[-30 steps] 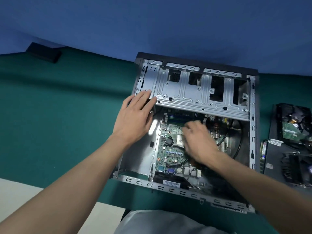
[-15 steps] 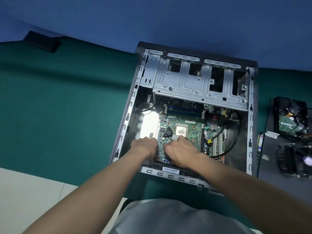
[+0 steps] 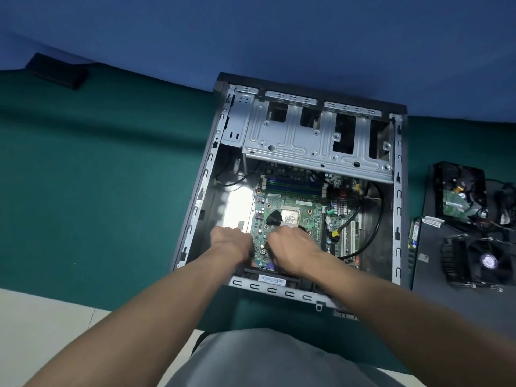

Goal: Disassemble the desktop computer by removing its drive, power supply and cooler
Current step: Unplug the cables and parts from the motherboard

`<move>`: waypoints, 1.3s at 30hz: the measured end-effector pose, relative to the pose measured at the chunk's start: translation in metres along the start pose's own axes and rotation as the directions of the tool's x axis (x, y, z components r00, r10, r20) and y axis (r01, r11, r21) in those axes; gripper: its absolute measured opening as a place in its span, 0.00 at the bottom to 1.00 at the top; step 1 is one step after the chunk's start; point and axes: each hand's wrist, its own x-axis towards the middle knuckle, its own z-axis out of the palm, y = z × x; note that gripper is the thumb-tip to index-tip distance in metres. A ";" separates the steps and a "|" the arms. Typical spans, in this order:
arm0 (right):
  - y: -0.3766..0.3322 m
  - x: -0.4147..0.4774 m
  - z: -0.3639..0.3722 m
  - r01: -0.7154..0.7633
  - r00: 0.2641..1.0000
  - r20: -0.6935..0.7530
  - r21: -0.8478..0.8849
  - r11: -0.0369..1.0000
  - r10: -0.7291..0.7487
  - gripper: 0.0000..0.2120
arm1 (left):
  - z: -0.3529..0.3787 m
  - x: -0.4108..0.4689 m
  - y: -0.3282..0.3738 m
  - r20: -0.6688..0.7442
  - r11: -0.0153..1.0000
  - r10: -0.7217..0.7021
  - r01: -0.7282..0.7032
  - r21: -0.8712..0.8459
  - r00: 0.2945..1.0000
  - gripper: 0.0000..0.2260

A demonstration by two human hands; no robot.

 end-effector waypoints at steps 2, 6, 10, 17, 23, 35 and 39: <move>0.004 -0.004 0.000 0.007 1.000 -0.007 0.034 0.999 -0.006 0.07 | 0.000 -0.002 -0.003 -0.011 0.999 0.016 -0.016 -0.031 1.000 0.14; 0.014 -0.025 -0.007 -0.007 0.967 -0.251 0.084 0.996 0.028 0.12 | 0.000 -0.003 -0.005 -0.091 0.964 0.128 -0.146 -0.223 0.988 0.11; 0.025 -0.054 -0.031 -0.044 0.833 -0.536 0.186 0.982 0.139 0.14 | -0.011 -0.009 0.002 -0.187 0.918 0.193 -0.245 -0.313 0.963 0.12; 0.070 -0.116 -0.046 0.196 0.505 -0.739 0.602 0.774 0.446 0.06 | -0.024 -0.018 0.034 -0.178 0.966 0.081 -0.121 -0.229 0.981 0.13; 0.121 -0.156 -0.025 0.211 0.304 -0.737 0.670 0.712 0.604 0.04 | -0.035 -0.020 0.043 -0.064 0.947 0.059 -0.076 -0.311 0.996 0.15; 0.186 -0.132 0.086 0.269 0.253 0.103 0.948 -0.172 0.962 0.03 | -0.029 -0.024 0.048 0.004 0.962 0.076 -0.072 -0.265 0.997 0.14; 0.179 -0.139 0.082 -0.030 0.112 0.240 0.971 -0.238 0.964 0.09 | -0.029 -0.024 0.047 -0.004 0.959 0.068 -0.066 -0.276 0.998 0.13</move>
